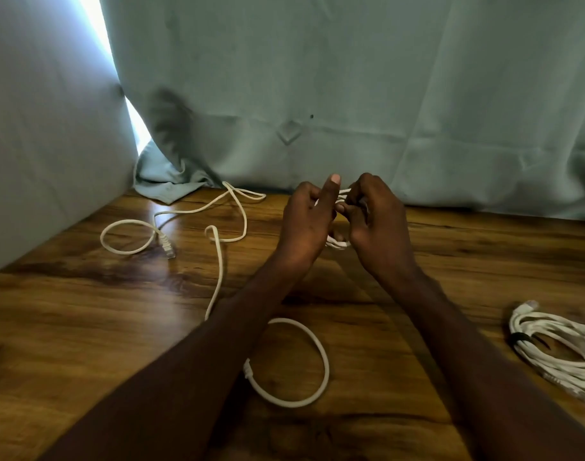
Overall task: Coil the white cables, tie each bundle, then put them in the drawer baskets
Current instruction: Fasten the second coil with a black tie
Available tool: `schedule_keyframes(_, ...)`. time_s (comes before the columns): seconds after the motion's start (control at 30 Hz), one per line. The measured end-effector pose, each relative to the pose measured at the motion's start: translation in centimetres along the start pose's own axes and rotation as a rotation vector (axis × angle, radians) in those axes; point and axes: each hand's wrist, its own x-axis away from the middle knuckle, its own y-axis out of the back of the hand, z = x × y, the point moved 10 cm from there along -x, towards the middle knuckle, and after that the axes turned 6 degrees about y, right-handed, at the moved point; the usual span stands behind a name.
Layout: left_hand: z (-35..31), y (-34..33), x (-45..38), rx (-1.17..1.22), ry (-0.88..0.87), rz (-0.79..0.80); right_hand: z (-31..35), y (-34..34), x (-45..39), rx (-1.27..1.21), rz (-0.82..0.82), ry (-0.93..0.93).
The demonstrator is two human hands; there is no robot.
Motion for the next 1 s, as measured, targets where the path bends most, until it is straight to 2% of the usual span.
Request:
schedule_keyframes(0.07, 0.2, 0.2, -0.1, 0.131, 0.046, -0.021, -0.9, -0.1, 0.2, -0.156, -0.038, -0.119)
schedule_keyframes(0.2, 0.5, 0.8, -0.1, 0.127, 0.014, -0.103, -1.4, -0.5, 0.9, -0.293, -0.146, -0.275)
schedule_keyframes(0.37, -0.9, -1.6, 1.6, 0.05, -0.163, -0.003, -4.0, -0.1, 2.9, -0.438, -0.425, -0.593)
schedule_keyframes(0.43, -0.9, -2.7, 1.9, 0.043, -0.163, 0.035, -5.1, 0.9, 3.5, -0.467, -0.511, -0.659)
schedule_keyframes(0.5, -0.1, -3.6, 1.7, 0.09, -0.046, 0.089, -5.1, 2.1, 3.2, -0.42, -0.538, -0.61)
schedule_keyframes(0.6, 2.2, -4.5, 1.0, 0.195, 0.237, 0.194, -3.9, 2.9, 2.0, -0.27, -0.435, -0.429)
schedule_keyframes(0.67, 2.4, -4.5, 1.0, 0.177, 0.35, 0.278, -3.4, 2.6, 1.5, -0.255, -0.358, -0.367)
schedule_keyframes(0.77, 1.3, -4.4, 1.4, 0.128, 0.401, 0.443, -2.2, 2.2, 0.8, -0.239, -0.253, -0.278)
schedule_keyframes(0.83, 1.1, -3.9, 2.0, 0.06, 0.451, 0.5, -1.6, 1.9, 0.6, -0.249, -0.198, -0.232)
schedule_keyframes(0.93, 1.1, -2.8, 1.8, -0.068, 0.456, 0.445, -0.9, 1.1, 0.4, -0.267, -0.119, -0.179)
schedule_keyframes(1.0, 0.7, -2.6, 1.5, 0.011, 0.445, 0.373, -0.7, 0.9, 0.4, -0.284, -0.102, -0.163)
